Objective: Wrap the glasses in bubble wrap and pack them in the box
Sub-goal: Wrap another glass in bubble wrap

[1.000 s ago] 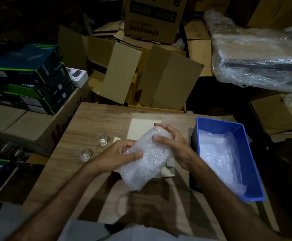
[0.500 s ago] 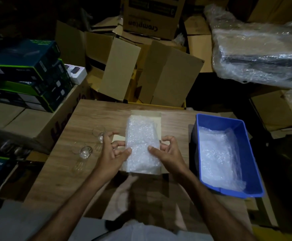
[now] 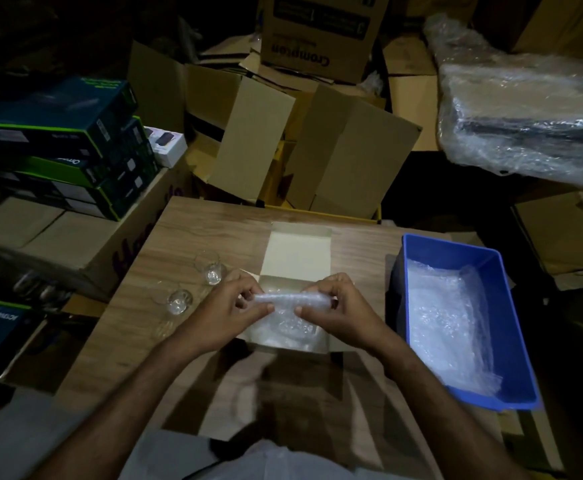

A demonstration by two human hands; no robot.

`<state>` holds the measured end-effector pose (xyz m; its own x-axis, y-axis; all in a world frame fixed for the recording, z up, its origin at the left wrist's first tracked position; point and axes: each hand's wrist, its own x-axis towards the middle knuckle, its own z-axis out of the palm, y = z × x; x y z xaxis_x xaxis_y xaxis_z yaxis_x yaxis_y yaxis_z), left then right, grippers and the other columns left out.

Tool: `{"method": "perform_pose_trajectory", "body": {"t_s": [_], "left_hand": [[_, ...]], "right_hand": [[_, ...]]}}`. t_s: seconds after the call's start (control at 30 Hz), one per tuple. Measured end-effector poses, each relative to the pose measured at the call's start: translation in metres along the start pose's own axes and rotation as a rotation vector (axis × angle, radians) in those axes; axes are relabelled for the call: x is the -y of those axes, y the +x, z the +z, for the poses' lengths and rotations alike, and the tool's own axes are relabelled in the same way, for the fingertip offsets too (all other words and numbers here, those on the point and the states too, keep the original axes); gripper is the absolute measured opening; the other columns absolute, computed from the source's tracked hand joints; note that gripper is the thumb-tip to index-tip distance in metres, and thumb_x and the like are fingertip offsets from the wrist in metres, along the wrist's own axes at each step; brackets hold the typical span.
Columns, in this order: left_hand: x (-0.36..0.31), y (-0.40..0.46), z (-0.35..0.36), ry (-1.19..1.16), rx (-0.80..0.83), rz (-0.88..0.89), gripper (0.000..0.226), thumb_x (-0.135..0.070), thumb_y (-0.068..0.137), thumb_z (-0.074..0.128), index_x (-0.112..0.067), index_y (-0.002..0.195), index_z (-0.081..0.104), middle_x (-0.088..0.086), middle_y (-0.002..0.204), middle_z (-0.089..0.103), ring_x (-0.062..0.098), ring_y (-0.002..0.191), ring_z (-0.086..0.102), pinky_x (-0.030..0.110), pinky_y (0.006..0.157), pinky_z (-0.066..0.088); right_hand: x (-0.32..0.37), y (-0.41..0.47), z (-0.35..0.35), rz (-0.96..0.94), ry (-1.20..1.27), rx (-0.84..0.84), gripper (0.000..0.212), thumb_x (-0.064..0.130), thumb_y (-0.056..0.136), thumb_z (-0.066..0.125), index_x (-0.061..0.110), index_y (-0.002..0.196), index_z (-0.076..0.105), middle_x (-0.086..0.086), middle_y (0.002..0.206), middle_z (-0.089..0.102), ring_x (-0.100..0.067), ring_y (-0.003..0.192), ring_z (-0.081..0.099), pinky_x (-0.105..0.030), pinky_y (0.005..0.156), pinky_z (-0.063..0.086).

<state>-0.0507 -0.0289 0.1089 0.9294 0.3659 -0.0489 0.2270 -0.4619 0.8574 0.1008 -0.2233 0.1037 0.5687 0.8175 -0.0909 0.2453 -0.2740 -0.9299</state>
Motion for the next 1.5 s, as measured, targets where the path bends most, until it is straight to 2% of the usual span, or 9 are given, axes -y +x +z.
{"method": "perform_pose_trajectory", "body": {"t_s": [0.13,0.3,0.53,0.67,0.8,1.0,1.1,1.3,1.5], "left_hand": [[0.001,-0.002,0.000,-0.366,0.110,-0.104,0.026,-0.007,0.096,0.064,0.014,0.104,0.050,0.011,0.096,0.069,0.022,0.088,0.069,0.026,0.071,0.058],[0.012,-0.003,-0.004,-0.444,0.064,-0.122,0.017,0.002,0.097,0.060,0.004,0.112,0.052,0.011,0.095,0.064,0.029,0.085,0.061,0.034,0.066,0.054],[0.038,-0.013,-0.021,-0.892,0.139,-0.324,0.035,-0.022,0.085,0.073,0.000,0.111,0.066,0.030,0.128,0.053,0.044,0.119,0.055,0.052,0.091,0.057],[0.042,-0.008,-0.024,-0.720,-0.032,-0.280,0.032,-0.002,0.087,0.074,-0.010,0.116,0.064,0.015,0.121,0.068,0.033,0.108,0.070,0.052,0.089,0.059],[0.048,-0.004,-0.028,-0.614,-0.123,-0.270,0.038,0.002,0.091,0.068,-0.015,0.124,0.064,0.012,0.117,0.072,0.036,0.105,0.070,0.052,0.087,0.058],[0.077,0.017,-0.048,-0.294,-0.286,-0.280,0.029,-0.004,0.082,0.079,-0.025,0.100,0.070,-0.005,0.092,0.076,0.013,0.087,0.074,0.026,0.069,0.061],[0.119,0.041,-0.069,0.040,-0.369,-0.206,0.036,-0.013,0.078,0.083,-0.037,0.098,0.064,-0.011,0.101,0.065,0.006,0.090,0.067,0.027,0.076,0.058],[0.172,0.095,-0.086,0.386,-0.150,-0.361,0.104,-0.030,0.059,0.096,-0.024,0.147,0.042,0.002,0.148,0.042,0.025,0.133,0.042,0.040,0.106,0.045],[0.192,0.115,-0.088,0.348,-0.106,-0.375,0.066,-0.036,0.057,0.097,-0.028,0.111,0.060,-0.008,0.107,0.070,0.014,0.097,0.066,0.033,0.079,0.056]], "right_hand": [[0.001,0.004,0.010,0.003,0.360,0.033,0.027,0.020,0.093,0.071,0.002,0.110,0.060,-0.018,0.108,0.067,-0.033,0.101,0.070,-0.061,0.084,0.058],[0.001,0.012,0.034,-0.119,0.199,-0.033,0.008,0.011,0.100,0.059,0.018,0.104,0.062,0.004,0.100,0.067,-0.019,0.083,0.067,-0.038,0.055,0.057],[-0.012,0.026,0.049,-0.176,0.207,0.006,0.034,-0.009,0.080,0.058,0.012,0.095,0.080,-0.004,0.127,0.060,-0.013,0.123,0.057,-0.024,0.088,0.054],[-0.011,0.034,0.057,-0.119,0.333,0.035,0.021,0.019,0.088,0.073,0.011,0.107,0.077,-0.002,0.129,0.063,-0.016,0.122,0.061,-0.034,0.091,0.059],[-0.014,0.047,0.072,-0.154,0.235,0.022,0.036,0.015,0.095,0.071,0.014,0.130,0.063,0.001,0.126,0.067,-0.022,0.115,0.067,-0.041,0.087,0.061],[-0.022,0.082,0.096,-0.257,-0.018,-0.144,0.027,0.006,0.087,0.077,0.016,0.112,0.074,0.005,0.111,0.074,-0.010,0.105,0.069,-0.040,0.087,0.060],[-0.025,0.100,0.105,-0.215,-0.077,-0.234,0.024,0.007,0.086,0.079,0.020,0.106,0.077,0.010,0.107,0.074,-0.006,0.102,0.069,-0.037,0.084,0.059],[-0.024,0.124,0.117,-0.120,-0.091,-0.266,0.029,0.009,0.089,0.075,0.024,0.113,0.074,0.012,0.114,0.072,-0.004,0.109,0.066,-0.037,0.091,0.058],[-0.022,0.134,0.120,-0.064,-0.069,-0.233,0.036,0.005,0.091,0.070,0.026,0.120,0.072,0.008,0.118,0.066,-0.005,0.111,0.063,-0.038,0.091,0.059]]}}
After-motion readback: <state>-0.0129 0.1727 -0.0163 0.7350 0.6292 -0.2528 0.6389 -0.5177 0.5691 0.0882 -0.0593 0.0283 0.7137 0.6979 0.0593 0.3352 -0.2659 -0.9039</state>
